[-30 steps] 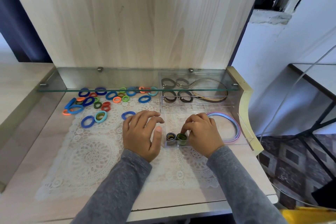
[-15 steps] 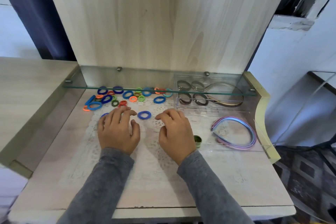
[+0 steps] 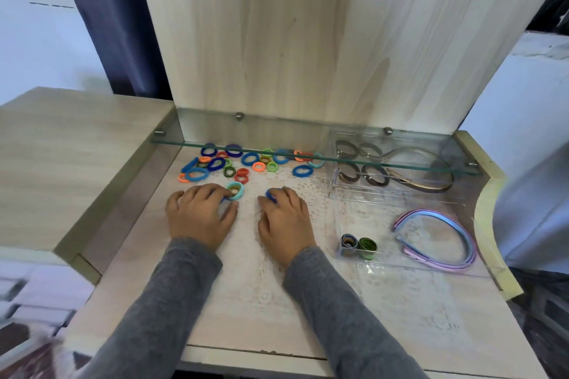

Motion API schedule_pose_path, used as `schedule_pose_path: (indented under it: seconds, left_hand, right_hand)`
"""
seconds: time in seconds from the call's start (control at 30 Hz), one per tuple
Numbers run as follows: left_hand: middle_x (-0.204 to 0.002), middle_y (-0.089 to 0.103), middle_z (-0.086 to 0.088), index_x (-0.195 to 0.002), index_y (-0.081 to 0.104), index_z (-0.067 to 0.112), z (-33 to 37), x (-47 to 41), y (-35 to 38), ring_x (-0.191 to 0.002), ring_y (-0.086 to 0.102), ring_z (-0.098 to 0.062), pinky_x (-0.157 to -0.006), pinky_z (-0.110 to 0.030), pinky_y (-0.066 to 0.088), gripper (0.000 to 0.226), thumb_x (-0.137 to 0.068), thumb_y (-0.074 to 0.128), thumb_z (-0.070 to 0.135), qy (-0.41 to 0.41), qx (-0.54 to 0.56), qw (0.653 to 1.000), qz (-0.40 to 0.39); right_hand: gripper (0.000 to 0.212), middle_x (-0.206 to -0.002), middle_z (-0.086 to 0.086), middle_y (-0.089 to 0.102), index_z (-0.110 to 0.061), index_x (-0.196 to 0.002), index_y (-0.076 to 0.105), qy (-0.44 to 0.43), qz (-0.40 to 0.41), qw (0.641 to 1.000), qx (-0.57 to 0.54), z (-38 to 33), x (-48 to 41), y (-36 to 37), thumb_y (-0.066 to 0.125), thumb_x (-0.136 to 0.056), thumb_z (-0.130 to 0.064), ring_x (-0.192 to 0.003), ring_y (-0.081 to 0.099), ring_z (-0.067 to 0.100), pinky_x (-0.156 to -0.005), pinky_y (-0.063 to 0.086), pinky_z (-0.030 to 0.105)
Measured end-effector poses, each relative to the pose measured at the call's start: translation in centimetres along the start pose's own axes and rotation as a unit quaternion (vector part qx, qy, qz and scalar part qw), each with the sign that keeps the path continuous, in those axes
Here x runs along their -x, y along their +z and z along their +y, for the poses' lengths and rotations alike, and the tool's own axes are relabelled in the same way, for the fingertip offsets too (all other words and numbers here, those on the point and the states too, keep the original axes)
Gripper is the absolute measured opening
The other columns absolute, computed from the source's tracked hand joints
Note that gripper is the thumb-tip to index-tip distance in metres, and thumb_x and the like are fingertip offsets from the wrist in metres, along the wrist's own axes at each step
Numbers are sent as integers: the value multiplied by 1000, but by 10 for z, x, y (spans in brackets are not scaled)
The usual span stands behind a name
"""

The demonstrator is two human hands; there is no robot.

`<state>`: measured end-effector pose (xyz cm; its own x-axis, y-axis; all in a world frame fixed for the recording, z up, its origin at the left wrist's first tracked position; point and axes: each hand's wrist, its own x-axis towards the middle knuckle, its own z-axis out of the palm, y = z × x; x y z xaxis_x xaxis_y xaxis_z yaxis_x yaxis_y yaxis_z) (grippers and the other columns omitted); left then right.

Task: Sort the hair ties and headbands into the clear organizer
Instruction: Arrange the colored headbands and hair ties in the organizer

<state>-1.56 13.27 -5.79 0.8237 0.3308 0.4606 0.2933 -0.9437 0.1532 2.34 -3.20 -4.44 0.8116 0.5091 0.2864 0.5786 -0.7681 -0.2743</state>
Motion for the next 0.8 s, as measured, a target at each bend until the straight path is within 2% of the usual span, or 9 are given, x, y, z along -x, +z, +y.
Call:
schedule_pose_path:
  seconds: [0.23,0.33,0.47,0.67,0.8]
  left_hand:
    - [-101,67,4,-96,69,25,-3,1,8,-93,61,-22,-82,-38,38,34,-81,47,46,21,46,999,17]
    - [-99,65,2,-93,67,23,-5,2,11,-93,60,-23,-78,-38,40,24,-80,56,40,19,70,997,20]
    - [-97,64,0,-90,65,19,-5,2,12,-92,59,-25,-77,-38,40,11,-82,70,25,9,90,996,19]
    - [-91,64,4,-92,61,21,-2,2,6,-89,58,-21,-79,-33,33,5,-88,62,18,15,107,994,20]
    - [-89,64,4,-92,60,22,1,3,2,-86,59,-21,-79,-34,35,7,-88,63,18,-11,103,994,35]
  right_hand:
    - [48,-141,5,43,-15,-137,45,3,-13,1000,16,-2,-24,8,44,-90,-24,-133,30,26,-109,23,42]
    - [53,-146,4,38,-18,-143,38,7,-28,999,17,-3,-32,10,43,-90,-25,-137,26,26,-111,20,42]
    - [56,-145,3,40,-23,-141,41,1,-18,1000,7,-5,-40,16,46,-85,-24,-135,29,26,-111,22,45]
    - [58,-151,4,28,-35,-141,36,-9,-32,999,6,-6,-45,23,46,-84,-24,-137,21,30,-112,18,48]
    - [56,-151,5,26,-35,-140,37,-4,-43,999,4,-6,-46,23,45,-85,-25,-137,18,31,-113,15,49]
